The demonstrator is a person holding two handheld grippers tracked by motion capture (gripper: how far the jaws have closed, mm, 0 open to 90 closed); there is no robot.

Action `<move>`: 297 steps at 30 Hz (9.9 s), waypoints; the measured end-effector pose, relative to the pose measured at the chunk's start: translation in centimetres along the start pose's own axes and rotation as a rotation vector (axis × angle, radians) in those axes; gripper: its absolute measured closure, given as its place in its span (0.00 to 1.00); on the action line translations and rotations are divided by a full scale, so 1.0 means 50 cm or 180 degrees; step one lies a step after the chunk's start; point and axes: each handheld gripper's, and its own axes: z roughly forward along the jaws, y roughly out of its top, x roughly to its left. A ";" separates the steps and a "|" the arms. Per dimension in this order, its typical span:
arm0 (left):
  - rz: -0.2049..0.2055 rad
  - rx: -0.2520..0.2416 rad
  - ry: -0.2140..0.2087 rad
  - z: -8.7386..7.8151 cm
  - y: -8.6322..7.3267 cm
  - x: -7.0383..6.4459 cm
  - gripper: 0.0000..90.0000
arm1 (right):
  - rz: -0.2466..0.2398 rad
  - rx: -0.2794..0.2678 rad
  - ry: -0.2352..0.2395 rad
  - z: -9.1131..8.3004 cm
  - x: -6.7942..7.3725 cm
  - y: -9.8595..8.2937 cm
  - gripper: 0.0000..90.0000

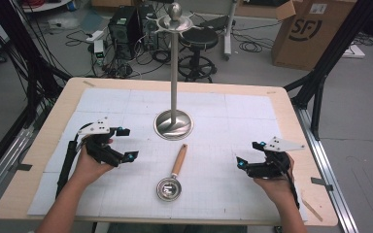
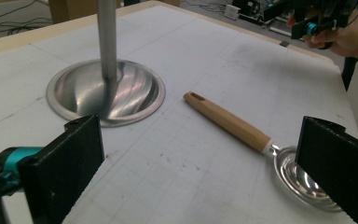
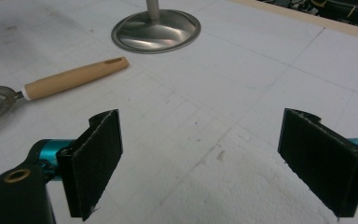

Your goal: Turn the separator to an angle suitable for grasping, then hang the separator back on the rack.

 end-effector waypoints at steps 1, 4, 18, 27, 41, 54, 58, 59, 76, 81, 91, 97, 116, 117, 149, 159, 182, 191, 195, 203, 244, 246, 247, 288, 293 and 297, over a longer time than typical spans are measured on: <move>0.0000 0.0000 0.0000 0.000 0.000 0.000 0.02 | -0.0003 0.0012 -0.0009 -0.001 -0.001 -0.002 0.14; 0.0032 0.0095 -0.0110 0.036 0.012 -0.019 0.02 | 0.0012 0.0038 -0.0055 -0.007 -0.004 -0.008 0.14; 0.0068 0.0421 -0.0129 0.123 0.026 -0.048 0.02 | 0.0012 0.0119 -0.0088 -0.005 -0.009 -0.017 0.14; 0.0035 0.0666 -0.0103 0.189 0.039 -0.063 0.02 | 0.0023 0.0092 -0.0079 -0.005 -0.010 -0.013 0.14; -0.0010 0.1132 0.0052 0.256 0.031 -0.072 0.02 | 0.0017 0.0106 -0.0035 0.008 -0.012 -0.008 0.14; -0.0024 0.1586 0.0094 0.296 0.016 -0.075 0.15 | 0.0004 0.0179 -0.0024 0.024 -0.010 -0.006 0.14; 0.0027 0.1661 0.0161 0.301 0.019 -0.081 0.17 | 0.0024 0.0168 -0.0045 0.023 -0.014 -0.006 0.15; 0.0048 0.1677 0.0177 0.303 0.020 -0.083 0.17 | 0.0024 0.0168 -0.0045 0.023 -0.014 -0.006 0.15; 0.0254 0.1924 0.0380 0.322 0.037 -0.115 0.39 | 0.0009 0.0215 -0.0056 0.030 -0.012 -0.007 0.15; 0.0253 0.1977 0.0444 0.327 0.039 -0.123 0.40 | -0.0017 0.0257 -0.0057 0.036 -0.010 -0.007 0.15; 0.0210 0.2038 0.0474 0.330 0.046 -0.123 0.46 | -0.0012 0.0221 -0.0072 0.030 -0.012 -0.007 0.15; 0.0223 0.2077 0.0300 0.326 0.049 -0.126 0.57 | -0.0018 0.0253 -0.0064 0.032 -0.011 -0.007 0.15; 0.0352 0.2137 0.0157 0.316 0.053 -0.129 0.71 | -0.0015 0.0264 -0.0085 0.029 -0.011 -0.009 0.15; 0.0355 0.2127 0.0156 0.315 0.054 -0.128 0.72 | -0.0013 0.0267 -0.0088 0.028 -0.012 -0.010 0.15; 0.0184 0.2219 0.0018 0.311 0.058 -0.110 0.65 | -0.0001 0.0288 -0.0100 0.024 -0.015 -0.014 0.16; 0.0518 0.2615 0.0093 0.338 0.070 -0.135 0.71 | -0.0025 0.0292 -0.0085 0.030 -0.012 -0.013 0.16; 0.0562 0.2660 0.0026 0.341 0.072 -0.129 0.75 | -0.0016 0.0290 -0.0072 0.032 -0.012 -0.009 0.16; 0.0575 0.2604 -0.0061 0.335 0.071 -0.123 0.75 | -0.0007 0.0288 -0.0066 0.033 -0.014 -0.010 0.16; 0.0581 0.2517 -0.0106 0.327 0.077 -0.122 0.75 | -0.0001 0.0286 -0.0078 0.030 -0.016 -0.012 0.16; 0.0548 0.2187 -0.0231 0.299 0.101 -0.125 0.75 | -0.0019 0.0319 -0.0082 0.029 -0.015 -0.016 0.16; 0.0483 0.0989 -0.0423 0.109 0.246 -0.090 0.75 | -0.0064 0.0361 -0.0058 0.036 -0.002 -0.017 0.16; 0.0507 0.0948 -0.0415 0.098 0.254 -0.088 0.75 | -0.0069 0.0363 -0.0044 0.040 0.000 -0.014 0.16; 0.0513 0.0912 -0.0426 0.093 0.257 -0.087 0.75 | -0.0083 0.0363 -0.0038 0.042 0.000 -0.014 0.16; 0.0634 -0.0200 -0.0401 -0.037 0.353 -0.027 0.75 | -0.0101 0.0432 -0.0043 0.041 0.008 -0.022 0.16; 0.0647 -0.0239 -0.0303 -0.049 0.374 -0.017 0.75 | -0.0108 0.0460 -0.0041 0.045 0.009 -0.023 0.16; 0.0705 -0.0288 -0.0215 -0.057 0.393 -0.014 0.75 | -0.0117 0.0441 -0.0037 0.044 0.009 -0.023 0.16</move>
